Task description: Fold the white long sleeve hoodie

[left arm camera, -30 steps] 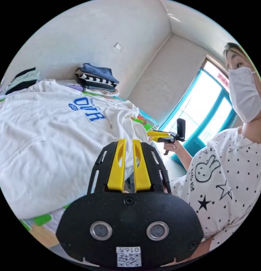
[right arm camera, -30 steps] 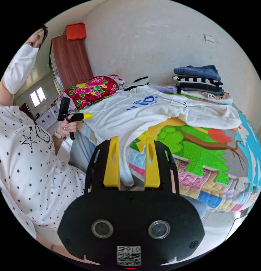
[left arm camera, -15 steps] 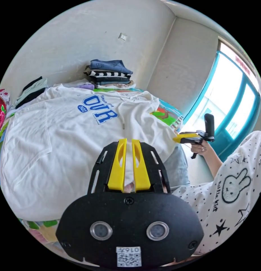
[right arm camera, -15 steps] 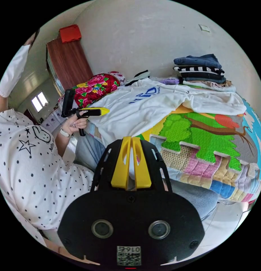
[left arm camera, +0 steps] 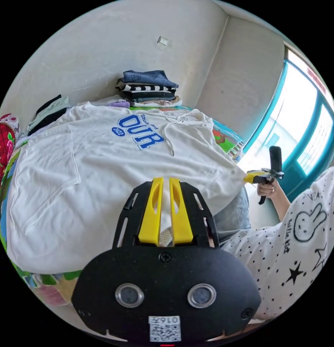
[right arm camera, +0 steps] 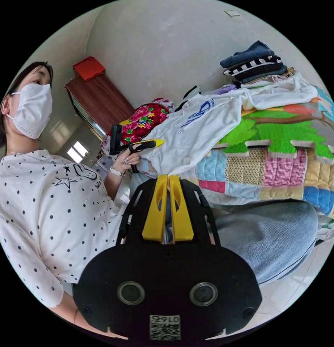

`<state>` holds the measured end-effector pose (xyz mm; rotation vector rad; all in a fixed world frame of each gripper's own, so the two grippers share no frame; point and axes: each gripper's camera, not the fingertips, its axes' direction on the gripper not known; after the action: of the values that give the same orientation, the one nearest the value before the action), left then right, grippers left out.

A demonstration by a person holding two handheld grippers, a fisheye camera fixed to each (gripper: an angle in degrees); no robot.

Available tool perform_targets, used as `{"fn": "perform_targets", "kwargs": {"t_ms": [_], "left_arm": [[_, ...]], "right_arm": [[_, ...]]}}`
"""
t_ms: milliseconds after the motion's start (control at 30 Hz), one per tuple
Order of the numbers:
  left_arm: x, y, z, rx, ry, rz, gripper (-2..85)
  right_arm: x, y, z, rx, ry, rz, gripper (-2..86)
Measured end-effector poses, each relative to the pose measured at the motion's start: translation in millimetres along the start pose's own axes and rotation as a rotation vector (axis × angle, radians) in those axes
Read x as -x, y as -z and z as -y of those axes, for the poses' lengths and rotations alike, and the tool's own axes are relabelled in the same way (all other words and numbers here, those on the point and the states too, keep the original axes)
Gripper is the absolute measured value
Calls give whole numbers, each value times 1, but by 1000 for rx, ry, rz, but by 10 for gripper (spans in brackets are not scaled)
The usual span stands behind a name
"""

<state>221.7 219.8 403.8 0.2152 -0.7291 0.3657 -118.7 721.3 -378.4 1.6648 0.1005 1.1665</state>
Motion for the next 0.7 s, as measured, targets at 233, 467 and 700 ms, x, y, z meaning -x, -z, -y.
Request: {"fn": "perform_targets", "kwargs": {"t_ms": [233, 467, 700], "left_arm": [[-14, 20, -43, 36, -19, -197, 35], [-19, -57, -48, 213, 65, -232, 94], [-25, -109, -40, 318, 21, -228, 30]], "right_arm": [[13, -23, 13, 11, 126, -11, -1], [31, -47, 11, 48, 198, -21, -1], [50, -56, 14, -2, 266, -33, -1]]}}
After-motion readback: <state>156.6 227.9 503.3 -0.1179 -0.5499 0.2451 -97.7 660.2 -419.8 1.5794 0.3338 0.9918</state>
